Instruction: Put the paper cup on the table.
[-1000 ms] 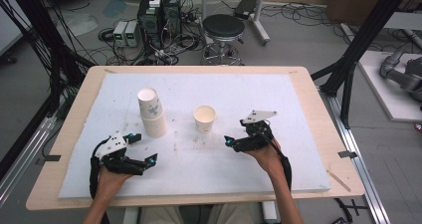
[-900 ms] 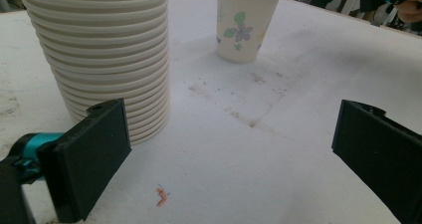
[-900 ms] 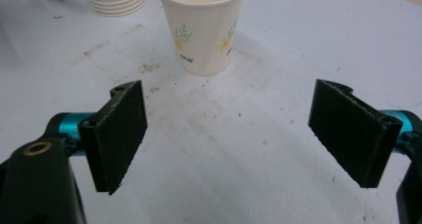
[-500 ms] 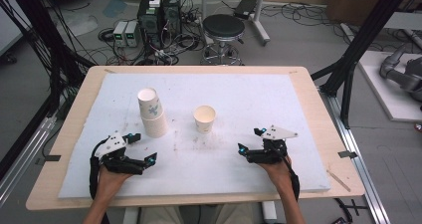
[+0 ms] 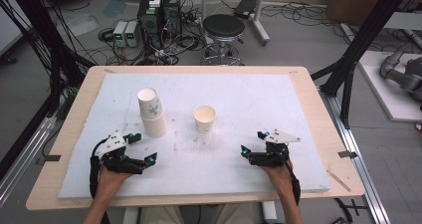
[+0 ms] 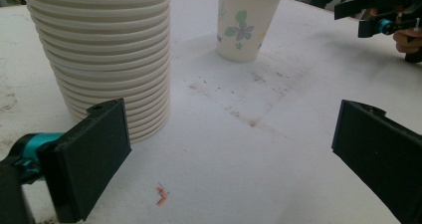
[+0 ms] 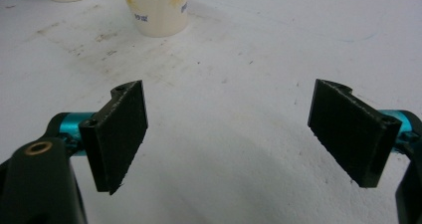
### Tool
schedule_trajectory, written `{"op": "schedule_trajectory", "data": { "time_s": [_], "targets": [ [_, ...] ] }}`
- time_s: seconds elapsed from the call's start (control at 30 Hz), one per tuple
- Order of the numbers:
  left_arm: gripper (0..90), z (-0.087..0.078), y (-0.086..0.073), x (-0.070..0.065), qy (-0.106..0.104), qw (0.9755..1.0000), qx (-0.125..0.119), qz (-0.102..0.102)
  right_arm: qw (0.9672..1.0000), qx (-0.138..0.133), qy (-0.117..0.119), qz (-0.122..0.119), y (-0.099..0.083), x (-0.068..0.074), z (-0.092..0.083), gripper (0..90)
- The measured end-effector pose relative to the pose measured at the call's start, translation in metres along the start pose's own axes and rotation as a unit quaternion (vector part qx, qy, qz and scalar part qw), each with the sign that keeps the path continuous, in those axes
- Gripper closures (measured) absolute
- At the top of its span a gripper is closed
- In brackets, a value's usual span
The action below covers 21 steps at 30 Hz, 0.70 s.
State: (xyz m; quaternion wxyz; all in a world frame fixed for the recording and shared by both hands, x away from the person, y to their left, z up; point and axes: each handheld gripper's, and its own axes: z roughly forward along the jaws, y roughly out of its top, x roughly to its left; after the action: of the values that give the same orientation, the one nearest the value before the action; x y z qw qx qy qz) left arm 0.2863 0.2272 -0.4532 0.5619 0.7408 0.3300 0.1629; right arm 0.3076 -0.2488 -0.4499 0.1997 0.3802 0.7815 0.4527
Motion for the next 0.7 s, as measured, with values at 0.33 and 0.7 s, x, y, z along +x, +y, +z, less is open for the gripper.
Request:
{"op": "schedule_trajectory", "data": {
  "time_s": [0.33, 0.7],
  "targets": [
    [1.7, -0.0014, -0.0007, -0.0018, 0.003, 0.9999, -0.008, 0.008, 0.9999, 0.013, -0.003, 0.001, 0.0005, 0.0009, 0.0023, 16.3],
    [1.8, -0.0020, -0.0010, -0.0021, 0.005, 0.9999, -0.010, 0.009, 0.9999, 0.012, -0.006, -0.003, 0.0003, 0.0012, 0.0027, 16.3]
  ]
}}
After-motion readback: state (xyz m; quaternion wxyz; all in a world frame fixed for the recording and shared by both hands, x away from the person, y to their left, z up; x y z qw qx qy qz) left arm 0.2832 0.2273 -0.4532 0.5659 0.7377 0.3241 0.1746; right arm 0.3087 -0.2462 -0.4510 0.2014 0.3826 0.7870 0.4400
